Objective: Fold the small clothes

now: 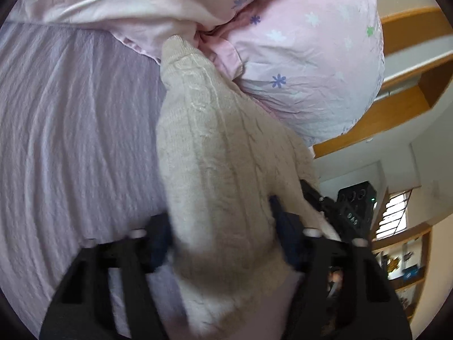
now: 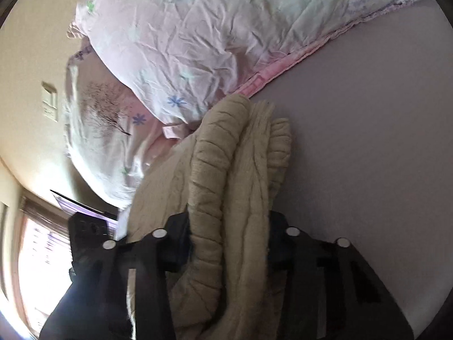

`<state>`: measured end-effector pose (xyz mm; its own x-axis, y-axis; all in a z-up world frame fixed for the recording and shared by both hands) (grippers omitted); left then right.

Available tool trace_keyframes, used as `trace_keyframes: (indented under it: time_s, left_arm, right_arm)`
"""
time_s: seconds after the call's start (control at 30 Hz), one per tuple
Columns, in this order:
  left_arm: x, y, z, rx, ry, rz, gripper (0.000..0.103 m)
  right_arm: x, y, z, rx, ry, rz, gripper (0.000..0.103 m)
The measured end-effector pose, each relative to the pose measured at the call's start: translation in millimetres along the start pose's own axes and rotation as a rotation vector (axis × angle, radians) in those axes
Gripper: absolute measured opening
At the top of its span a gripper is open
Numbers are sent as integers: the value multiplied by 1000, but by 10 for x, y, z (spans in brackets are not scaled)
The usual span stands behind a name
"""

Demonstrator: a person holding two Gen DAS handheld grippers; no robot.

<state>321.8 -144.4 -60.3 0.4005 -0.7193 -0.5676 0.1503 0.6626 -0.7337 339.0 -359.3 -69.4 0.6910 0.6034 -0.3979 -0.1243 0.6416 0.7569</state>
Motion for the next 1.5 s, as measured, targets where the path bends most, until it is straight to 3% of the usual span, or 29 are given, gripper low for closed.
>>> trace_keyframes:
  time_s: [0.03,0.1,0.13,0.2,0.27,0.37,0.47,0.53,0.63,0.67,0.7,0.77,0.9,1.0,1.03,1.1,1.17,1.23,1.3,1.4,1.47,1.5]
  left_arm:
    - [-29,-12,19,8,7,-23,41]
    - [-304,-36,16,62,3,-71,39]
    - [-440,-26,-2,95,-11,-65,39]
    - [-848,-27,-17,193,-76,-19,39]
    - [-1254,118,-46,252,-137,52,39]
    - [-1497,463,-129,296,-152,211,44]
    - [-1570,673,-238,267,-163,247,48]
    - [-1699,629,-244,291,-218,251,50]
    - [-1850,343,-253,383,-315,256,53]
    - [-1861,247,-238,399,-330,245,53]
    - [-1873,183,-259,416,-339,233,57]
    - [-1773,1,-307,457,-328,207,62]
    - [-1444,-35,-390,482,-241,214,61]
    - [-1334,-71,-464,502,-203,184,57]
    - [-1318,-82,-484,513,-199,185,57]
    - [-1269,-79,-519,542,-193,214,58]
    - [-1273,-61,-556,551,-193,236,58]
    - [-1375,-109,-608,547,-206,221,63]
    - [-1465,-203,-677,564,-223,192,67]
    - [-1505,-327,-771,598,-240,173,78]
    - [-1449,-336,-813,603,-232,182,85]
    - [-1414,-315,-834,599,-220,192,85]
  right_arm:
    - [0,32,1,-7,-6,16,37]
    - [-32,271,-56,-33,-9,126,34]
    - [-16,429,-131,-59,11,180,34]
    - [111,681,-326,-123,70,210,34]
    - [330,873,-574,-206,151,181,34]
    - [644,1020,-896,-340,263,83,47]
    - [381,1006,-650,-334,117,8,60]
    - [129,1049,-479,-310,-5,28,60]
    - [110,1189,-533,-323,15,56,59]
    - [207,1218,-595,-351,42,21,57]
    - [345,1208,-652,-376,70,-44,48]
    - [582,1176,-759,-375,106,-98,24]
    - [490,1178,-684,-395,-4,-106,13]
    - [336,920,-450,-343,-92,-227,3]
    - [347,775,-426,-340,-92,-293,3]
    - [467,716,-534,-351,-24,-309,3]
    - [356,828,-559,-388,-55,-304,4]
    - [149,991,-558,-365,-93,-235,9]
    - [-161,1256,-664,-367,-117,-101,27]
    - [-281,1591,-1041,-464,-55,27,32]
    - [-175,1649,-1319,-541,11,-11,32]
    - [-75,1546,-1417,-558,45,-84,32]
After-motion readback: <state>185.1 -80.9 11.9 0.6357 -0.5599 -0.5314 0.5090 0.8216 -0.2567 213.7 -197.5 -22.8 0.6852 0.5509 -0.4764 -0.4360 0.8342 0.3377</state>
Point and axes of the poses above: each gripper's, at about its wrist camera, not at the fingertips, and x roughly the way its jaws point, y to its left, z to its top, the point moved 9 cm from there along x, roughly the way its jaws point, and after that the axes turned 4 degrees about -y, right-handed, at the moved point
